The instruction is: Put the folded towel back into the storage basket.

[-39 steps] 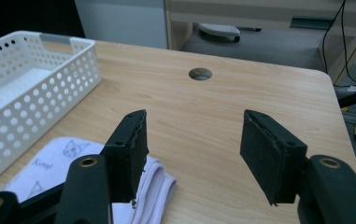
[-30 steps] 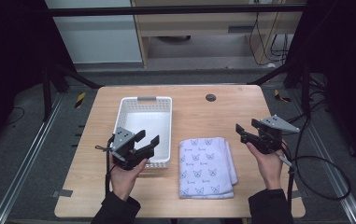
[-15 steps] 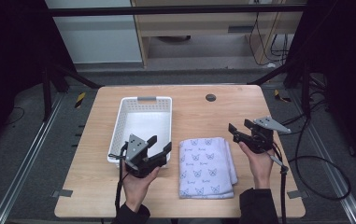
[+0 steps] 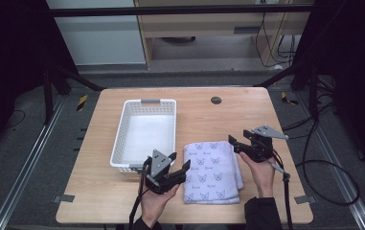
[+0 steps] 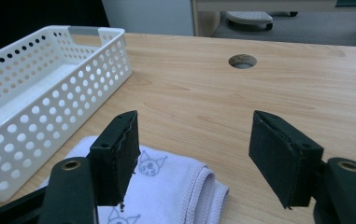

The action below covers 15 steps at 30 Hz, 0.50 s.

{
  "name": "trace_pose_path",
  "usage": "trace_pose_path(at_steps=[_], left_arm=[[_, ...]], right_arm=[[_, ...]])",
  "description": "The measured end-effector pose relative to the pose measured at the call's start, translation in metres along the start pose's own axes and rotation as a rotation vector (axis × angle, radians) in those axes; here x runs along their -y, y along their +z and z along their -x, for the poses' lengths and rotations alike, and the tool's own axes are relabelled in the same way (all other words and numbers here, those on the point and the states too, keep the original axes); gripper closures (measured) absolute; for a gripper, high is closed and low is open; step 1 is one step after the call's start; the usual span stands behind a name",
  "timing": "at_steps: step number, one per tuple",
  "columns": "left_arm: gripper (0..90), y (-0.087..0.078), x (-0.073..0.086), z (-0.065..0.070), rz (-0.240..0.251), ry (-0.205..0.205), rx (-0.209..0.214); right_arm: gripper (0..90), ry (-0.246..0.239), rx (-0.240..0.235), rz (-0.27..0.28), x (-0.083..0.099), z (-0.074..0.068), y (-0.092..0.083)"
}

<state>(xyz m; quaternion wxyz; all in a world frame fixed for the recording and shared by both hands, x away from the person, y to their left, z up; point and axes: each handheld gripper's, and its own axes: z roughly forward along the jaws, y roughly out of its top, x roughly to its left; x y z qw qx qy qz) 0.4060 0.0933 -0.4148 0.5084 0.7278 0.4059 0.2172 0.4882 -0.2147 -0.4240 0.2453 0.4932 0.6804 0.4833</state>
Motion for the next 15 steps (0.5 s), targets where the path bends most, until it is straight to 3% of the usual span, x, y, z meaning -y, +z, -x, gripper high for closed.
trace_pose_path(at_steps=[7, 15], left_arm=[[47.0, 0.001, 0.007, 0.004, -0.026, -0.005, 0.005], [47.7, 0.007, 0.027, 0.009, -0.080, -0.014, 0.024]], right_arm=[[33.6, -0.011, 0.003, -0.030, 0.005, 0.001, 0.004], [34.9, 0.003, 0.000, -0.081, 0.018, 0.003, 0.014]])
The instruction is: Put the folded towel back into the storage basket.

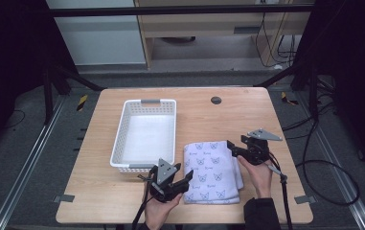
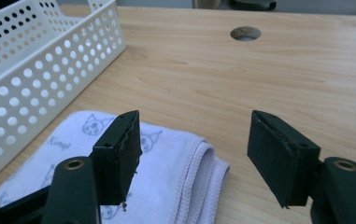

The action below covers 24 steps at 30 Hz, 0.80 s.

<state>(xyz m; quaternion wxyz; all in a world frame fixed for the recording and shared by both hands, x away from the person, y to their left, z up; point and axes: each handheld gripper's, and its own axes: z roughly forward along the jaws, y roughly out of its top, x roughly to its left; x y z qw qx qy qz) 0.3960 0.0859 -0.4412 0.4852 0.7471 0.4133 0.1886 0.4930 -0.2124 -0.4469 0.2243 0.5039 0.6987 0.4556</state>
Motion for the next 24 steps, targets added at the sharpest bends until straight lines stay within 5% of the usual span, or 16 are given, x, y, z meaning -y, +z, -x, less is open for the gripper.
trace_pose_path(at_steps=[5, 24], left_arm=[[47.6, 0.004, 0.012, 0.001, -0.029, -0.007, 0.003], [45.3, 0.026, 0.041, -0.003, -0.132, -0.021, -0.017]], right_arm=[[35.2, -0.028, 0.009, -0.048, 0.005, -0.001, 0.008], [38.7, 0.019, 0.012, -0.127, 0.032, 0.007, 0.026]])
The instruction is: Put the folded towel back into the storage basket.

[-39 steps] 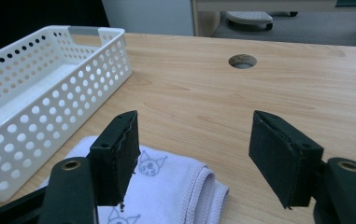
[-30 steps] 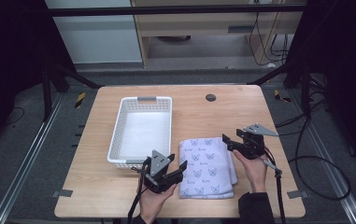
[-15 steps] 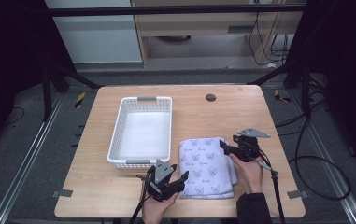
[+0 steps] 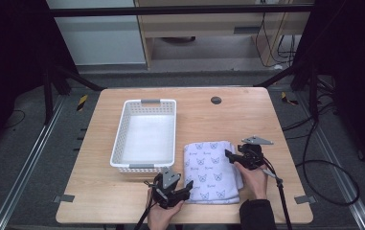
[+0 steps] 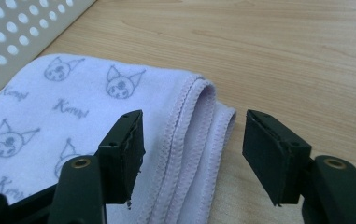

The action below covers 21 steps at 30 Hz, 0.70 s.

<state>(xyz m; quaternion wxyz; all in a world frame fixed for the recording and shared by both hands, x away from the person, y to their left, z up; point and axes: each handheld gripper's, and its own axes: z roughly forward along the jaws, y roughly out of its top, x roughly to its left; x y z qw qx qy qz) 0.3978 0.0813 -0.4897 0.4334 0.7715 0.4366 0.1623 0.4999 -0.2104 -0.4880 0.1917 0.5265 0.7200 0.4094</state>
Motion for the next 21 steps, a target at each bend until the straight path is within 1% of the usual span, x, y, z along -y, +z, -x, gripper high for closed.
trace_pose_path(at_steps=[1, 2, 4, 5, 7, 10, 11, 12, 14, 21], left_arm=[[45.3, 0.003, 0.002, 0.001, -0.012, -0.015, -0.006], [45.1, 0.004, 0.002, 0.000, -0.019, -0.008, -0.009], [44.4, 0.008, 0.004, 0.000, -0.030, -0.016, -0.006], [44.2, 0.010, 0.005, -0.001, -0.036, -0.008, -0.005], [43.8, 0.012, 0.006, -0.002, -0.036, -0.010, -0.003], [43.4, 0.014, 0.007, -0.002, -0.039, -0.014, 0.000], [43.1, 0.014, 0.007, -0.002, -0.043, -0.023, -0.001], [42.9, 0.014, 0.007, -0.002, -0.043, -0.023, -0.001], [42.7, 0.016, 0.008, -0.001, -0.050, -0.039, -0.003], [42.5, 0.018, 0.009, -0.002, -0.059, -0.036, -0.003]], right_arm=[[39.1, 0.000, -0.001, -0.002, 0.001, 0.000, 0.001], [39.5, 0.003, -0.004, -0.007, 0.002, 0.001, 0.002], [40.0, -0.002, -0.003, -0.022, 0.003, -0.001, 0.005], [40.1, -0.006, -0.002, -0.024, 0.004, -0.001, 0.006], [40.6, -0.010, -0.002, -0.031, 0.005, -0.001, 0.008], [41.4, 0.001, -0.005, -0.037, 0.005, -0.002, 0.008], [43.0, -0.005, -0.006, -0.038, 0.005, -0.002, 0.009], [43.4, -0.002, -0.006, -0.042, 0.006, -0.002, 0.009], [43.8, 0.001, -0.006, -0.047, 0.007, -0.003, 0.010], [46.0, 0.009, -0.014, -0.060, 0.007, -0.002, 0.011]])
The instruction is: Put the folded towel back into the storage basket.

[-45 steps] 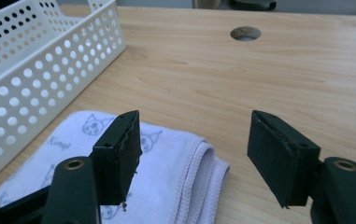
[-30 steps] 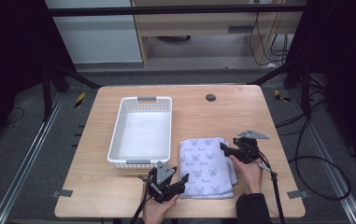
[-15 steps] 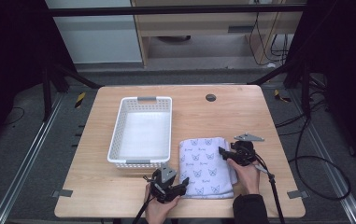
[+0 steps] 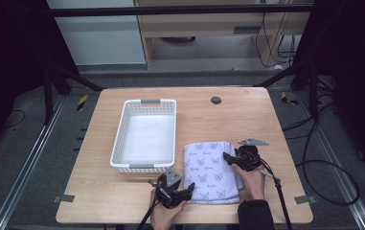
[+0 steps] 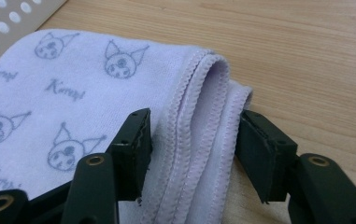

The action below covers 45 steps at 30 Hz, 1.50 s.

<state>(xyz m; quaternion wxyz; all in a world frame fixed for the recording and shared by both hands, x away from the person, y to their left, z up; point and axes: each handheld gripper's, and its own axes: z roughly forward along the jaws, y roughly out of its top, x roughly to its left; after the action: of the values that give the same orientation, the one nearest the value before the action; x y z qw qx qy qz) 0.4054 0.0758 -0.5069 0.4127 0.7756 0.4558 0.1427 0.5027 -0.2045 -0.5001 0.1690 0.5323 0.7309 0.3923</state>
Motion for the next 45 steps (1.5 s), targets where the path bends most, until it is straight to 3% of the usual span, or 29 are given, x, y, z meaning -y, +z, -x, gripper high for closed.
trace_pose_path(at_steps=[7, 12, 14, 20, 22, 26, 30, 37, 45], left_arm=[[41.8, 0.002, -0.002, 0.003, -0.014, 0.020, -0.015], [43.9, 0.002, -0.004, 0.004, -0.028, 0.026, -0.022], [47.3, 0.002, -0.005, 0.007, -0.034, -0.002, -0.018], [58.1, 0.003, -0.005, 0.007, -0.031, -0.024, 0.007], [62.8, 0.003, -0.004, 0.008, -0.025, -0.041, 0.012], [70.4, 0.003, -0.004, 0.008, -0.018, -0.025, 0.006], [76.4, 0.002, -0.005, 0.009, -0.010, -0.024, 0.001], [79.4, -0.005, -0.008, 0.007, 0.030, -0.047, 0.032], [79.6, -0.016, -0.015, 0.007, 0.064, -0.025, 0.042]], right_arm=[[47.0, 0.039, -0.022, -0.011, 0.002, 0.002, 0.003], [50.4, 0.036, -0.041, 0.006, 0.004, 0.003, 0.003], [56.3, 0.050, -0.060, 0.001, 0.004, 0.003, 0.003], [65.2, 0.075, -0.084, -0.003, 0.005, 0.002, 0.003], [69.6, 0.057, -0.079, 0.001, 0.004, 0.000, 0.002], [73.1, 0.032, -0.062, 0.004, 0.004, -0.004, 0.001], [74.6, 0.052, -0.072, 0.004, 0.003, -0.003, 0.001], [76.0, 0.049, -0.070, 0.032, 0.001, -0.005, -0.007], [76.2, 0.026, -0.091, 0.082, -0.008, -0.012, -0.022]])
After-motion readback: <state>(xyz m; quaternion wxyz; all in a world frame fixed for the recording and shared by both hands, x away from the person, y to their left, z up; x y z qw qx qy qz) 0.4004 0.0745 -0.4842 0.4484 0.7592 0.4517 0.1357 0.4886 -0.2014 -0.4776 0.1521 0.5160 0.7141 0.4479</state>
